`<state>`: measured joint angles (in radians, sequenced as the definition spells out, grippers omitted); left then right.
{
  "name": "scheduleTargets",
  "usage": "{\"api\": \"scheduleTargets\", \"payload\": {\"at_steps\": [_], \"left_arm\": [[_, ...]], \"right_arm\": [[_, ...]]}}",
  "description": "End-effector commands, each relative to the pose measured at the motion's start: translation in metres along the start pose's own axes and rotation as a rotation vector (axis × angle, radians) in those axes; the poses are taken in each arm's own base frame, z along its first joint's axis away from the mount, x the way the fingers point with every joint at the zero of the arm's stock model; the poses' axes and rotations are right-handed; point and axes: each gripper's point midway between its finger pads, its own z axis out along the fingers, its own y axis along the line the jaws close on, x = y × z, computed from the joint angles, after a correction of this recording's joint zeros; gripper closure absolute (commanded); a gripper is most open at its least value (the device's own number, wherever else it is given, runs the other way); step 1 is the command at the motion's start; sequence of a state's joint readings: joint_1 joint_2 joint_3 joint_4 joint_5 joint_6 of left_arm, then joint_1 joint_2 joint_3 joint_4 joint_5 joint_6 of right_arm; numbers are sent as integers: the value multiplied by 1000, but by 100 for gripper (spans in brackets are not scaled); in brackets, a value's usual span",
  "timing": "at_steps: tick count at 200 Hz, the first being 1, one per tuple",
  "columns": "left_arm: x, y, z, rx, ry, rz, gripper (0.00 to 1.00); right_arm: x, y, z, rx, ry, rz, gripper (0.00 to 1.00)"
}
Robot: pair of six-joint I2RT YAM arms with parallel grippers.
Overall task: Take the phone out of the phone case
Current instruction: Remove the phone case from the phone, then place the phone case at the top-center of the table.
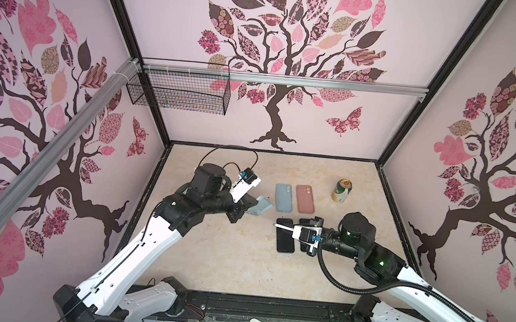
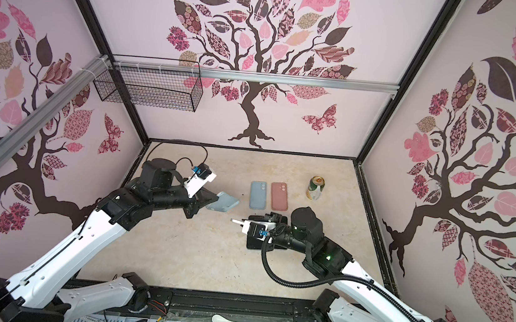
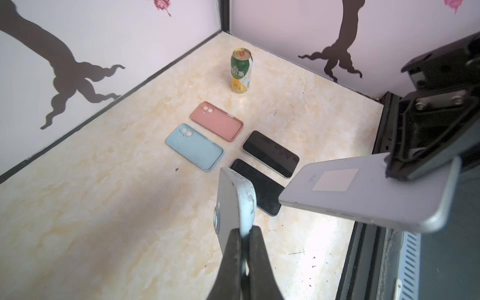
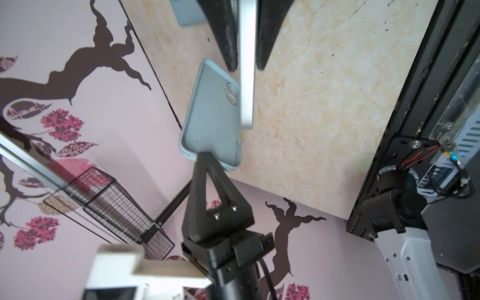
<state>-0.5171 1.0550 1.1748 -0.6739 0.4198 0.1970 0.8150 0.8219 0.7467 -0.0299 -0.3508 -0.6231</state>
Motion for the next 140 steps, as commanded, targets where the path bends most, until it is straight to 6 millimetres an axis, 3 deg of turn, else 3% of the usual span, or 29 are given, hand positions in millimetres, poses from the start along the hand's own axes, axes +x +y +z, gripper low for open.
{"api": "scheduleTargets", "payload": {"at_steps": [1, 47, 81, 140], "left_arm": [[-1, -2, -6, 28, -56, -54, 100], [2, 25, -15, 3, -174, -236, 100], [29, 57, -1, -100, -190, -437, 100], [63, 109, 29, -280, -285, -687, 100]], "right_arm": [[-7, -29, -13, 143, -62, 180, 100], [14, -59, -23, 280, -27, 422, 100], [30, -65, -23, 351, -13, 551, 100], [40, -63, -20, 356, -23, 714, 100]]}}
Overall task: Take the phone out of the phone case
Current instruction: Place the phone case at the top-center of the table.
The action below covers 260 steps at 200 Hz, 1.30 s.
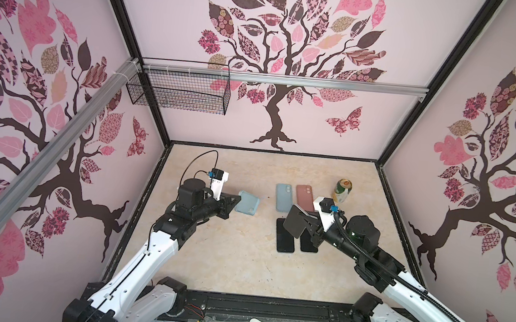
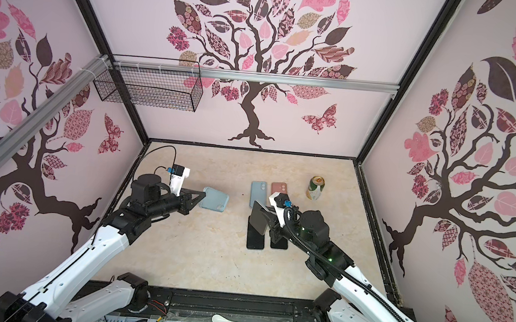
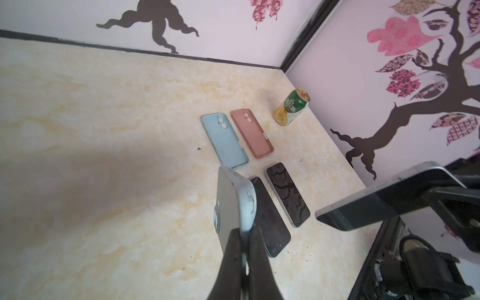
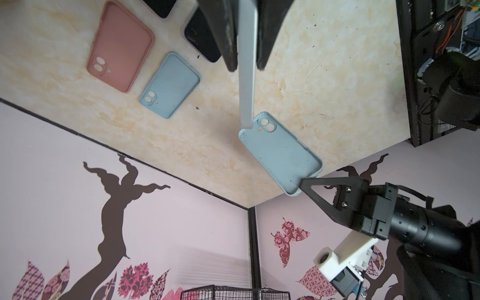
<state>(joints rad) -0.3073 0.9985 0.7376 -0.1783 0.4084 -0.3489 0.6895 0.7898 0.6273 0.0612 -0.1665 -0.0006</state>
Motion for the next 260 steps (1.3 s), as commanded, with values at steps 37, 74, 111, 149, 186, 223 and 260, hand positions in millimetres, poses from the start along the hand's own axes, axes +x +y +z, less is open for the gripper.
{"api": "scheduleTargets", "payload": {"at_steps": [37, 74, 111, 149, 186, 223, 260], "left_arm": [[-22, 42, 27, -103, -222, -198, 100], [-31, 68, 41, -179, -312, -252, 100], [-25, 82, 70, -184, -276, -297, 100], [-7, 98, 80, -222, -236, -336, 88], [16, 114, 82, -268, -200, -360, 74], [27, 143, 77, -325, -159, -375, 58], [18, 151, 65, -304, -120, -369, 20]], "right_arm": [[-20, -3, 0, 12, -71, 143, 100], [-17, 0, 1, -4, -63, 157, 100], [-14, 1, 0, -9, -60, 169, 100], [-9, 0, 0, -7, -48, 168, 100], [-7, 1, 1, -10, -48, 169, 100], [-5, -1, 2, -1, -32, 173, 100], [-6, -3, 3, 17, 4, 188, 100]]}}
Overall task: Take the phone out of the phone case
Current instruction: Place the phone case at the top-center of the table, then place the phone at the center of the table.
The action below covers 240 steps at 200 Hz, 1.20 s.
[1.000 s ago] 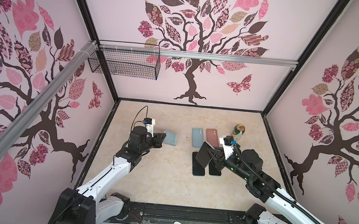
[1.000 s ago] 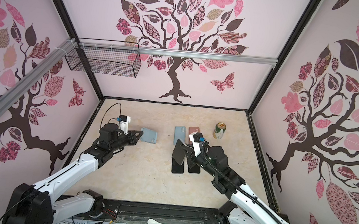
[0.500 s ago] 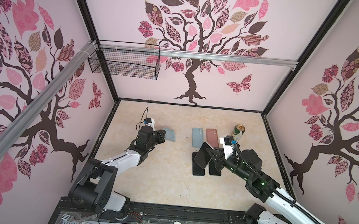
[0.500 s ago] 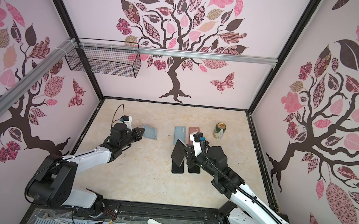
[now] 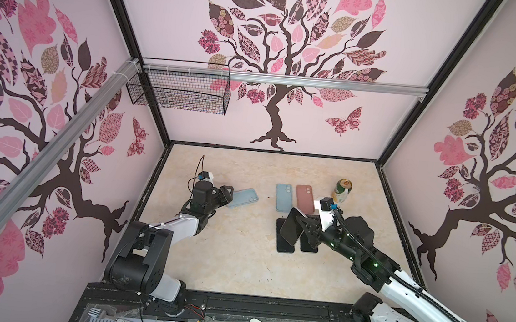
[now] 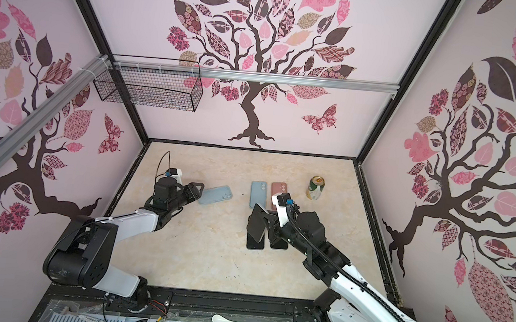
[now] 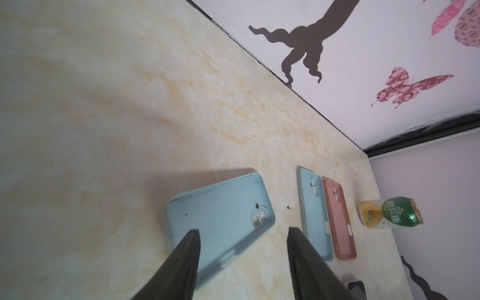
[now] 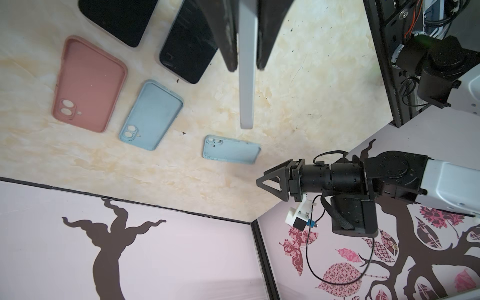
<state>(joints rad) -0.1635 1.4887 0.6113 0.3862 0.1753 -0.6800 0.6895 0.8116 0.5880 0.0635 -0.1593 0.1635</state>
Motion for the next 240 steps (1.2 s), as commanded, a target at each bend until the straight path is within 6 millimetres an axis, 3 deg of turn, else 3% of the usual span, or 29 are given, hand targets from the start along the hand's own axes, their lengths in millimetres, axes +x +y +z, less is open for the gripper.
{"api": "scheduleTargets", "payload": {"at_steps": [1, 29, 56, 95, 145, 183, 240], "left_arm": [[-6, -5, -8, 23, 33, 41, 19], [-19, -25, -39, 21, 56, 159, 13], [-17, -81, -80, 255, 115, 314, 17], [8, -146, -143, 625, 207, 439, 20], [68, -201, -214, 958, 332, 621, 20], [85, -212, -226, 1046, 369, 644, 17], [109, -235, -214, 1096, 439, 646, 23]], "right_arm": [[-30, 5, -5, -2, -50, 15, 100], [-25, 4, 2, -22, 14, 36, 100], [-29, 0, 8, -85, 37, 114, 100], [-52, 5, 5, -279, -7, 211, 100], [-72, 52, -14, -576, -54, 82, 100], [-76, 66, -25, -657, -79, 1, 100], [-84, 85, -33, -732, -133, -45, 100]]}}
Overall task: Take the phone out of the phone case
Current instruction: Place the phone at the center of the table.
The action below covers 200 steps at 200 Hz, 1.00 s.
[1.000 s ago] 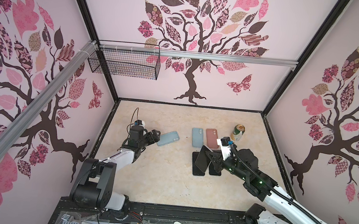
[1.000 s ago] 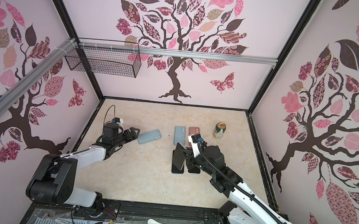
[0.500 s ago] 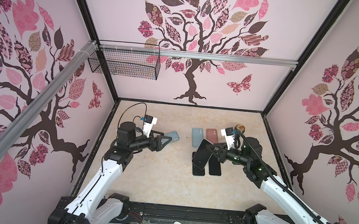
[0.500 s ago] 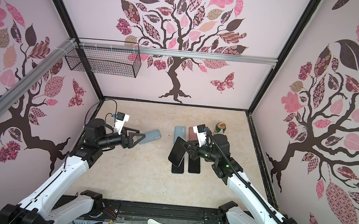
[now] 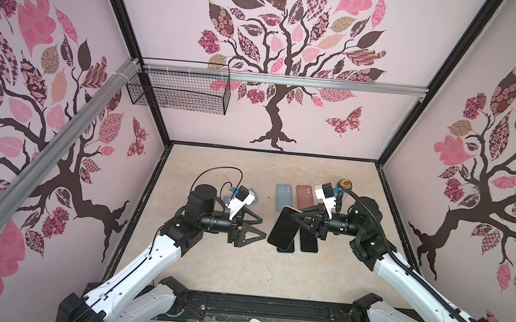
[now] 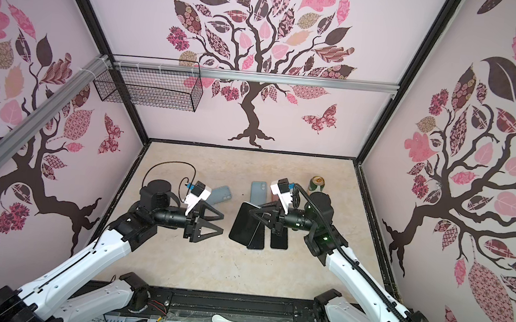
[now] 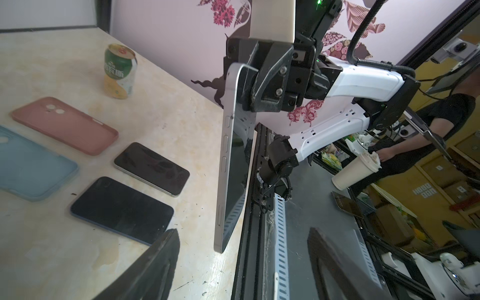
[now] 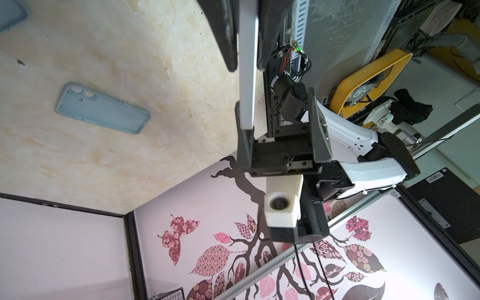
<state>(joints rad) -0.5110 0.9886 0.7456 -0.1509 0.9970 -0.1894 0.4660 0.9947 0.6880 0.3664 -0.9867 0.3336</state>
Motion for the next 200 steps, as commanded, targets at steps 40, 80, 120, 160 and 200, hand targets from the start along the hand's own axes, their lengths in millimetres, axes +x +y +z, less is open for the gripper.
{"api": "scheduleTargets", "payload": {"at_steps": [40, 80, 120, 160, 200], "left_arm": [[-26, -6, 15, 68, -61, 46, 44], [-20, -13, 31, 105, -24, 59, 54], [-22, -14, 33, 116, -35, 55, 80], [-24, -20, 28, 121, -50, 68, 100], [-36, -27, 24, 133, -122, 37, 100]], "right_arm": [[-32, 38, 3, -129, -67, -139, 100], [-29, 38, 7, -132, -60, -122, 100], [-26, 37, 7, -127, -54, -106, 100], [-27, 36, 6, -113, -61, -101, 100], [-43, 30, -1, -38, -168, -40, 77]]}}
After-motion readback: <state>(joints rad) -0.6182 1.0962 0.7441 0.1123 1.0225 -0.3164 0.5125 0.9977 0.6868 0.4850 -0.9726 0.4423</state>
